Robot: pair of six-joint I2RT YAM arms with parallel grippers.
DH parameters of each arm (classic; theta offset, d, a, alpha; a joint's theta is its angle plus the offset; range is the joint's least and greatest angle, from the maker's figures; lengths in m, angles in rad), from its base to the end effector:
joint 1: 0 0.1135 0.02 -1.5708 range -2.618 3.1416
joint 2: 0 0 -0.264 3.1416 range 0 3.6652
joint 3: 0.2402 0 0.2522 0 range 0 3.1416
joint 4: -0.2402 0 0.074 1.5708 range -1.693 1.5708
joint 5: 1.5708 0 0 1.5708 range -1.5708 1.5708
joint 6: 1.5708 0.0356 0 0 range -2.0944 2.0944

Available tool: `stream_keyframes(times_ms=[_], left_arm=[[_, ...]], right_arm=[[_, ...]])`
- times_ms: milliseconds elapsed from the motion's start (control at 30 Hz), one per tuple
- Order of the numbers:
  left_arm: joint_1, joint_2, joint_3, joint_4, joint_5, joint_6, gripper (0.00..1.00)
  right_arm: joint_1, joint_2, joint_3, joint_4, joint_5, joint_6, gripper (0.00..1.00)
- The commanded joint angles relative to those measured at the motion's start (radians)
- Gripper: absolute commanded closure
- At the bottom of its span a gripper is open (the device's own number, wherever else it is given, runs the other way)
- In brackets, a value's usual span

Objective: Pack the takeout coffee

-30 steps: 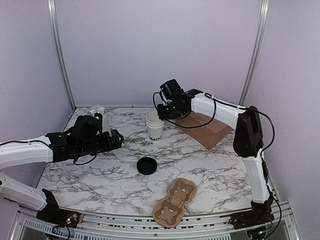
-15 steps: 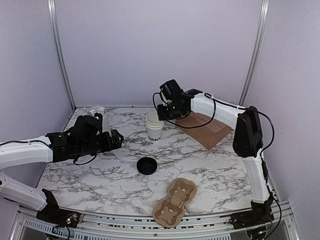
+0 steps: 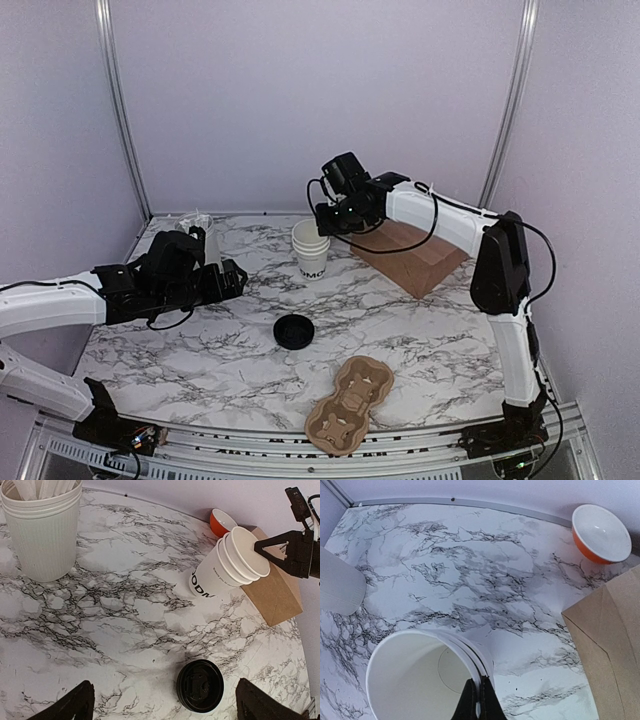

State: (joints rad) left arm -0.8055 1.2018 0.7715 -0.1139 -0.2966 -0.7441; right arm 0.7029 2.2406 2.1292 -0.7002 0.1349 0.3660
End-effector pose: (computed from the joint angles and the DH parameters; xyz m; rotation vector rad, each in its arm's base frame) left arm 0.1910 -0.1838 0.2561 -0.1146 2.1473 -0.6162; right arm 0.3916 0.3255 0.2736 -0.3386 2.3772 0.3482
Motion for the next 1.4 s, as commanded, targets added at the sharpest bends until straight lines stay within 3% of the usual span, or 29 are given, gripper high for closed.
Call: stream_keyframes(times_ms=[0, 233, 667, 1367], left_arm=[[-0.004, 0.002, 0.012, -0.014, -0.001, 0.003, 0.01], [-0.004, 0.001, 0.01, -0.014, -0.003, 0.003, 0.01], [-0.004, 0.013, 0.018, -0.013, -0.002, 0.008, 0.01], [-0.004, 0.057, 0.051, -0.012, 0.009, 0.018, 0.01]], right_arm=[[0.006, -0.05, 0.016, 0.011, -0.029, 0.003, 0.98], [0.006, -0.053, -0.013, 0.018, -0.055, 0.001, 0.96], [0.006, -0.06, -0.023, -0.002, -0.006, -0.015, 0.81], [0.005, -0.07, -0.051, -0.021, 0.07, -0.029, 0.8]])
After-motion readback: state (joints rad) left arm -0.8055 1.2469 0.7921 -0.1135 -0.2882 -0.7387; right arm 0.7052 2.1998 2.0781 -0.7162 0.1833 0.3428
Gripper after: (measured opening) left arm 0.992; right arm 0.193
